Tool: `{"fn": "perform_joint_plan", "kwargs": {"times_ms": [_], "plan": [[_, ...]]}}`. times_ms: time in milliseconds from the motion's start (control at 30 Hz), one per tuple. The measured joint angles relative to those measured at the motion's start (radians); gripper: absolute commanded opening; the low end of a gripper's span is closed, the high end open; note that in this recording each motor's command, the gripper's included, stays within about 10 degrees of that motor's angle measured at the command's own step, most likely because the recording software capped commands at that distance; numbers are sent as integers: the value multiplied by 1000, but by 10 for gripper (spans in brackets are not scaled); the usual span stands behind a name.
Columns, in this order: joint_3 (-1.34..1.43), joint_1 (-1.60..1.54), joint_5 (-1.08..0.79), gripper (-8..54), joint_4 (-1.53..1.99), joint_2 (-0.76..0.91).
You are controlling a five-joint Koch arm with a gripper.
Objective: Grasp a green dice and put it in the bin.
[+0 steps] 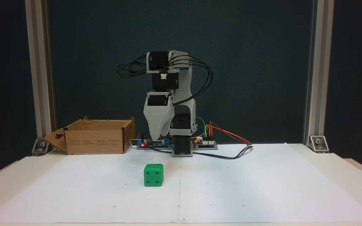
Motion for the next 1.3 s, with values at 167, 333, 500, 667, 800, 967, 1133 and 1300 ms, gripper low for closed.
{"fn": "perform_joint_plan", "kwargs": {"times_ms": [167,333,500,667,800,967,1133,1300], "plan": [[0,-3,-6,436,-64,-37],[0,-3,-8,436,-109,-92],[0,-2,-8,436,-130,-143],[0,-2,-8,436,-156,-193],[0,-3,-8,436,-166,-198],[3,-5,-6,436,-170,-199],[32,-5,-6,435,-218,-198],[51,-5,-6,435,-233,-207]]}}
